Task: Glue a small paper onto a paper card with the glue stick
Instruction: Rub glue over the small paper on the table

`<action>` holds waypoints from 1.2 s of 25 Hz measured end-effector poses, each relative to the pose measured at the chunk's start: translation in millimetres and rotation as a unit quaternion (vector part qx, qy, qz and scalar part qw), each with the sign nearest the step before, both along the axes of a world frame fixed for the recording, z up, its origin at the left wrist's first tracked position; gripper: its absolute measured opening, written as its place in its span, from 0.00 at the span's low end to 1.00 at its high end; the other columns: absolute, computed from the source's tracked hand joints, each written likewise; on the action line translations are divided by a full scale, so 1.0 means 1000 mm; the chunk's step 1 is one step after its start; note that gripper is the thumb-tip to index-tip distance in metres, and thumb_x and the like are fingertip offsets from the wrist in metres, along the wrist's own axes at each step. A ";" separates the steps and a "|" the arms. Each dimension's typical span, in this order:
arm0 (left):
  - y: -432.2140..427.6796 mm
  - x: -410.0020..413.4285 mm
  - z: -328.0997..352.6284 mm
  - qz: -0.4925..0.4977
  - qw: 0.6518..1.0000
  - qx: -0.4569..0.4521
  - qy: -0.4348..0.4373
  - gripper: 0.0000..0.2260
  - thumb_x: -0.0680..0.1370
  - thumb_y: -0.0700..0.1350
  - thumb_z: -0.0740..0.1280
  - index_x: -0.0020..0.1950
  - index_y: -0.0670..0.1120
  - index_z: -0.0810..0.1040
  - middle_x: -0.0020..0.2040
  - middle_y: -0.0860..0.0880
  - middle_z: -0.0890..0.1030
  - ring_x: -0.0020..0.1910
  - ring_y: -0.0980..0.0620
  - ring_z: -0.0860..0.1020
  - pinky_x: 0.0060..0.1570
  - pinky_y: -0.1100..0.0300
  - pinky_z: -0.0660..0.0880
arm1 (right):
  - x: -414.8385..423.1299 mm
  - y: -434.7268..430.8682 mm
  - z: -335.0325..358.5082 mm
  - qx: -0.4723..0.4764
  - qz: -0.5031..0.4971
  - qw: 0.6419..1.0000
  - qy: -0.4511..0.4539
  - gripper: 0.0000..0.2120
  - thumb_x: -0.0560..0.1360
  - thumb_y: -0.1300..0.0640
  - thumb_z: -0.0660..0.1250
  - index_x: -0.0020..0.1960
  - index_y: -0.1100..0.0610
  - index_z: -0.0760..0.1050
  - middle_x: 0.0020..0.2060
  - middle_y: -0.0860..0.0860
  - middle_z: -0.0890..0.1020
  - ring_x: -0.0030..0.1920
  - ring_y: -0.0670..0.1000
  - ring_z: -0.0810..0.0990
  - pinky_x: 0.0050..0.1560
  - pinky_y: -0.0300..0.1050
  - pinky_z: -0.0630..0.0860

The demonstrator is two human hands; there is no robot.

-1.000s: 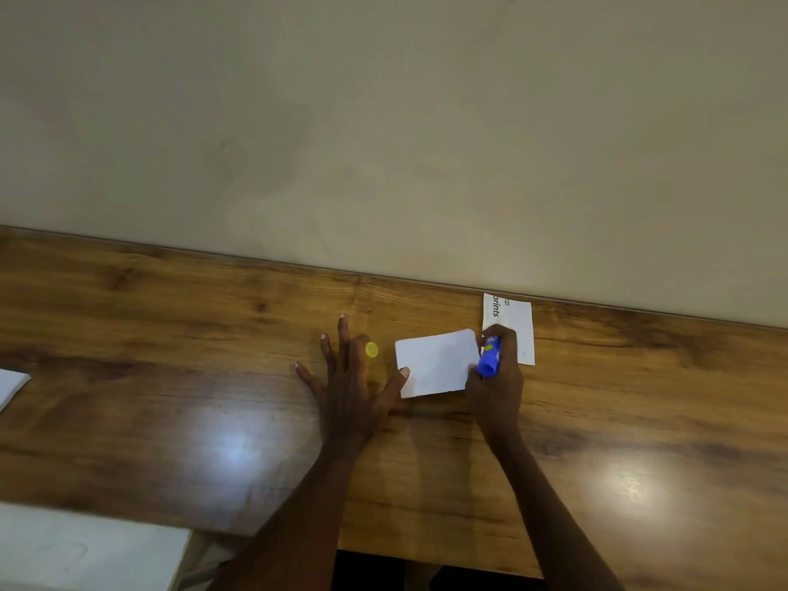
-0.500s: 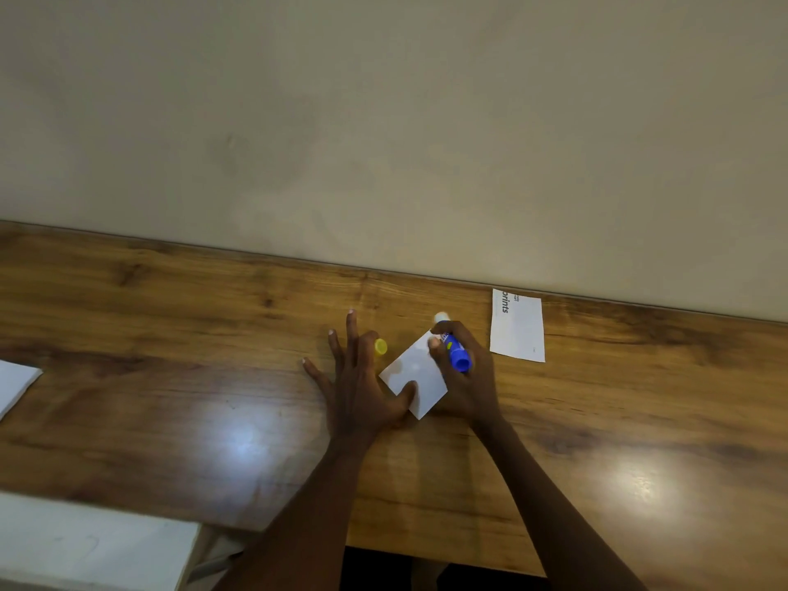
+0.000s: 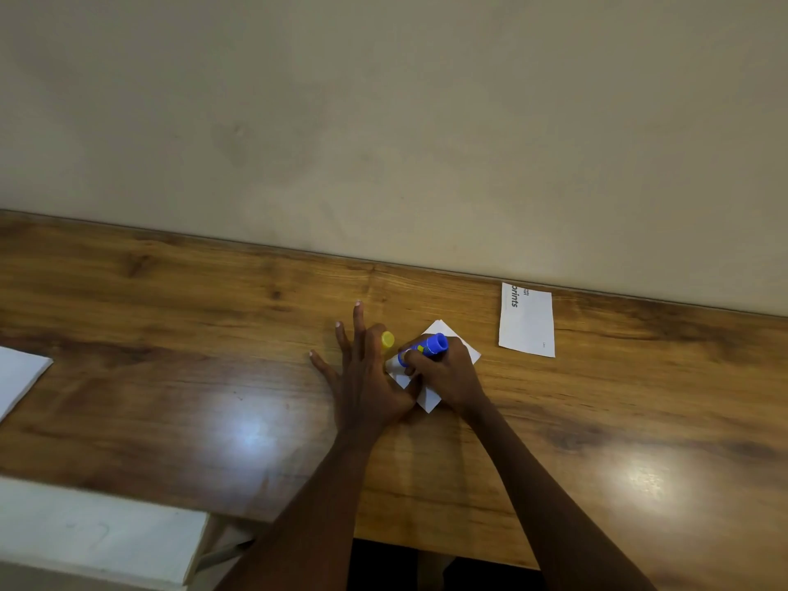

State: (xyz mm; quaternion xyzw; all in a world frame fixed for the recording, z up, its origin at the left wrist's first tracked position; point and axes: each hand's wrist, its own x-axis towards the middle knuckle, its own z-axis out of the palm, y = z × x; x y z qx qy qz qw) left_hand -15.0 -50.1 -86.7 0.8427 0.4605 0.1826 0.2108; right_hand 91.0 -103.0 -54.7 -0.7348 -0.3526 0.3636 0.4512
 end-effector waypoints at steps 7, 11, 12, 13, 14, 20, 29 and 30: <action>-0.001 -0.001 0.001 -0.002 1.000 -0.002 0.003 0.34 0.63 0.66 0.60 0.63 0.54 0.53 0.73 0.53 0.38 0.75 0.41 0.45 0.64 0.29 0.38 | 0.014 -0.003 0.008 0.027 0.006 0.999 -0.034 0.12 0.69 0.65 0.68 0.32 0.51 0.73 0.27 0.49 0.76 0.26 0.40 0.74 0.29 0.28 0.69; -0.001 0.001 0.002 0.001 1.000 -0.008 0.016 0.34 0.63 0.62 0.64 0.62 0.54 0.53 0.72 0.54 0.38 0.75 0.41 0.44 0.64 0.29 0.38 | 0.032 -0.001 0.007 0.007 -0.042 0.997 -0.057 0.03 0.70 0.63 0.67 0.37 0.60 0.77 0.30 0.55 0.77 0.27 0.43 0.74 0.31 0.31 0.69; 0.000 0.001 0.002 0.001 1.000 -0.007 0.016 0.34 0.63 0.62 0.65 0.62 0.54 0.53 0.73 0.53 0.38 0.75 0.40 0.45 0.64 0.29 0.38 | 0.035 0.000 0.006 0.002 -0.054 0.997 -0.059 0.05 0.70 0.62 0.67 0.41 0.65 0.77 0.33 0.57 0.77 0.29 0.45 0.73 0.33 0.35 0.70; 0.000 0.001 0.002 0.001 1.000 -0.006 0.016 0.34 0.63 0.62 0.65 0.62 0.54 0.53 0.73 0.53 0.39 0.75 0.40 0.45 0.64 0.29 0.38 | 0.038 0.001 0.006 -0.002 -0.064 0.996 -0.060 0.08 0.70 0.62 0.67 0.44 0.67 0.76 0.35 0.59 0.77 0.31 0.48 0.73 0.34 0.36 0.70; 0.000 0.000 0.002 0.001 1.000 -0.005 0.018 0.34 0.63 0.61 0.66 0.62 0.54 0.53 0.74 0.51 0.41 0.75 0.40 0.45 0.64 0.29 0.38 | 0.039 0.002 0.006 -0.004 -0.074 0.995 -0.060 0.09 0.71 0.61 0.67 0.46 0.68 0.76 0.36 0.59 0.77 0.32 0.49 0.72 0.34 0.35 0.70; 0.000 0.000 0.003 0.000 1.000 0.000 0.023 0.34 0.63 0.60 0.67 0.62 0.54 0.53 0.73 0.53 0.38 0.75 0.40 0.45 0.64 0.29 0.37 | 0.046 0.004 0.013 0.004 -0.113 0.990 -0.081 0.09 0.71 0.62 0.66 0.48 0.67 0.75 0.31 0.49 0.73 0.32 0.46 0.70 0.35 0.35 0.67; 0.001 0.000 0.000 0.002 0.999 0.013 0.036 0.34 0.63 0.61 0.67 0.62 0.53 0.54 0.75 0.49 0.44 0.74 0.39 0.46 0.63 0.29 0.38 | 0.052 0.000 0.014 0.008 -0.130 0.991 -0.008 0.07 0.72 0.59 0.66 0.49 0.60 0.75 0.42 0.57 0.78 0.39 0.51 0.76 0.40 0.37 0.73; 0.001 0.000 0.000 0.001 0.999 0.014 0.037 0.34 0.63 0.62 0.67 0.62 0.54 0.54 0.75 0.50 0.43 0.74 0.39 0.46 0.63 0.29 0.38 | 0.053 -0.002 0.017 0.031 -0.176 0.982 0.059 0.08 0.73 0.59 0.65 0.51 0.59 0.74 0.44 0.58 0.79 0.40 0.52 0.77 0.41 0.37 0.75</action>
